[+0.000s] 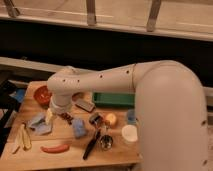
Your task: Place sponge in tray
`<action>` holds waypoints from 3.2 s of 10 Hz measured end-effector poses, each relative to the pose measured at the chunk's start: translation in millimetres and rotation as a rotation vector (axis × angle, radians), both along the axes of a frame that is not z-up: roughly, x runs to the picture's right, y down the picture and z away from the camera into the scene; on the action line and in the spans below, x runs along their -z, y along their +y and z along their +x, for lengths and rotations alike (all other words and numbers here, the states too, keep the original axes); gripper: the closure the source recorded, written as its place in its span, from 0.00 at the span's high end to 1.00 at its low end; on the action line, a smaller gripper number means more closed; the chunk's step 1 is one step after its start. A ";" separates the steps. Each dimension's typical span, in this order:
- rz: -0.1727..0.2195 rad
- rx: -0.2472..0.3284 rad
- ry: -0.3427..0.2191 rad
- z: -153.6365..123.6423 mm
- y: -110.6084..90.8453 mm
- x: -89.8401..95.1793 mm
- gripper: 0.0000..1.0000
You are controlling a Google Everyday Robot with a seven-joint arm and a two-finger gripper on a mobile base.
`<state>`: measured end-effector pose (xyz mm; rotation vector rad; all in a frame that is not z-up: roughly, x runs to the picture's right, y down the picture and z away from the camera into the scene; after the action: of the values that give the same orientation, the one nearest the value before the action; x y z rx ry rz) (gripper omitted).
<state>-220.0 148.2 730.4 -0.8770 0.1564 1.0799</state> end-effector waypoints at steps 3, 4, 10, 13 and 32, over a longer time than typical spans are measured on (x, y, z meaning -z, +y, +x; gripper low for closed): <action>-0.101 0.011 0.020 1.8 38.9 -47.2 0.73; -0.146 0.017 0.043 6.8 50.2 -62.4 0.73; -0.164 0.015 0.065 15.8 50.3 -72.2 0.73; -0.154 0.014 0.071 20.7 47.5 -71.2 0.73; -0.074 -0.133 0.265 106.3 5.8 -83.0 0.73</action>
<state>-113.6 154.1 813.4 -0.8157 0.3649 1.3203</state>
